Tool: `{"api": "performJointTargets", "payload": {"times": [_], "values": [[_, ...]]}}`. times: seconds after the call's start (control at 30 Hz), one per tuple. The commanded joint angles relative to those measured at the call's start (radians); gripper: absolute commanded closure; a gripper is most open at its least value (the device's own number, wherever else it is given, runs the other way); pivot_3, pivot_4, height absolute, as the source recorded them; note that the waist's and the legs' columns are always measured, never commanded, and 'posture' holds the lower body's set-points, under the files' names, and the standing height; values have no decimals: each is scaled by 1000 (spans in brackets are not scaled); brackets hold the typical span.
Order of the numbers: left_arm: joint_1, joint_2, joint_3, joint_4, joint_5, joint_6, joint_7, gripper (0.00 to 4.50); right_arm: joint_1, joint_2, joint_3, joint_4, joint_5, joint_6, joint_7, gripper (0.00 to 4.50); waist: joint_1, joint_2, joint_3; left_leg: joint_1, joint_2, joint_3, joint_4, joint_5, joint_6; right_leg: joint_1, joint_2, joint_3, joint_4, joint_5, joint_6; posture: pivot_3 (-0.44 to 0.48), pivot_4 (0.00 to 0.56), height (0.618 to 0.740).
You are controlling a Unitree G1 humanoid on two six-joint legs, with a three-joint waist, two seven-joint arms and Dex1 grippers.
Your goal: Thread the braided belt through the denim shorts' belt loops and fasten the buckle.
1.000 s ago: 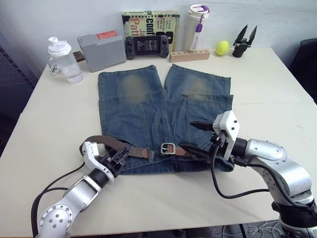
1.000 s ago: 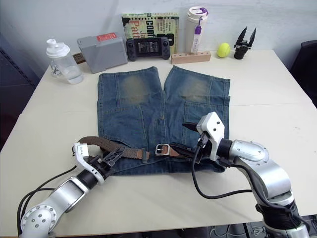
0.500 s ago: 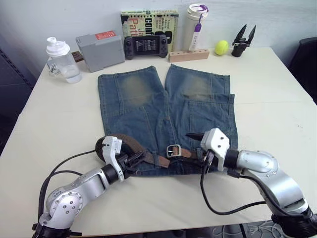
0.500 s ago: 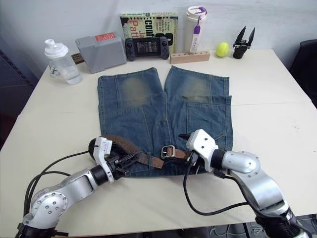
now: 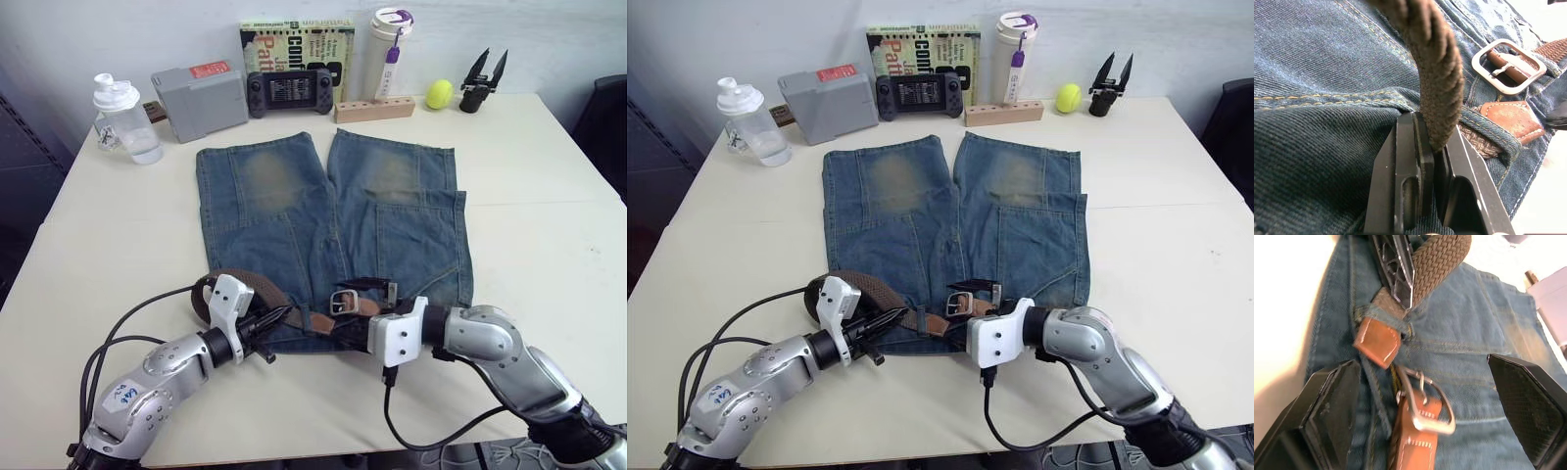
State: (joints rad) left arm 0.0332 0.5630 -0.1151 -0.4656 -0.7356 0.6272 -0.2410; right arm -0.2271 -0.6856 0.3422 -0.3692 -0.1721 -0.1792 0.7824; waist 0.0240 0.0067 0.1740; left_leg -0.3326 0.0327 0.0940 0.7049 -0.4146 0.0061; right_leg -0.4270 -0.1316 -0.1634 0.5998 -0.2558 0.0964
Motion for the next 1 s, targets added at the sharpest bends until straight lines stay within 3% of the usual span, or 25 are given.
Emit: {"api": "performJointTargets", "payload": {"times": [0.03, 0.33, 0.67, 0.87, 1.0], "values": [[32, -15, -20, -8, 29, 44, -19, 4500, -15, 17, 17, 13, -39, -45, -5, 91, 0, 0, 0, 0, 0, 0, 0, 0, 0, 0, 0, 0, 0, 0, 0, 0, 150, 722], [41, -39, -1, -24, 65, 70, -33, 4500, -27, 41, 35, 61, -95, -86, -11, 91, -2, 0, 0, 0, 0, -1, 0, 0, 0, 0, 0, 0, 0, 0, 0, 0, 150, 722], [36, 24, -92, -36, 290, 53, -48, 4500, -2, 54, -22, 9, 6, -49, 5, 91, -3, 1, 0, 2, 1, -1, 0, 0, 0, 0, 0, 1, 1, 0, 0, 0, 150, 722], [32, -4, -97, -48, 320, 75, -52, 4500, 2, 42, -40, -34, 68, -22, 45, 91, -1, 1, -1, 3, 1, -2, 0, 0, 0, 1, 0, 1, 1, 0, 0, 0, 150, 722], [35, -19, -92, -52, 324, 83, -55, 4500, 13, 43, -3, -8, 3, -62, 40, 91, 1, 1, -1, 3, 0, -2, 0, 0, 0, 1, -1, 1, 1, 0, 0, 0, 150, 722]]}}
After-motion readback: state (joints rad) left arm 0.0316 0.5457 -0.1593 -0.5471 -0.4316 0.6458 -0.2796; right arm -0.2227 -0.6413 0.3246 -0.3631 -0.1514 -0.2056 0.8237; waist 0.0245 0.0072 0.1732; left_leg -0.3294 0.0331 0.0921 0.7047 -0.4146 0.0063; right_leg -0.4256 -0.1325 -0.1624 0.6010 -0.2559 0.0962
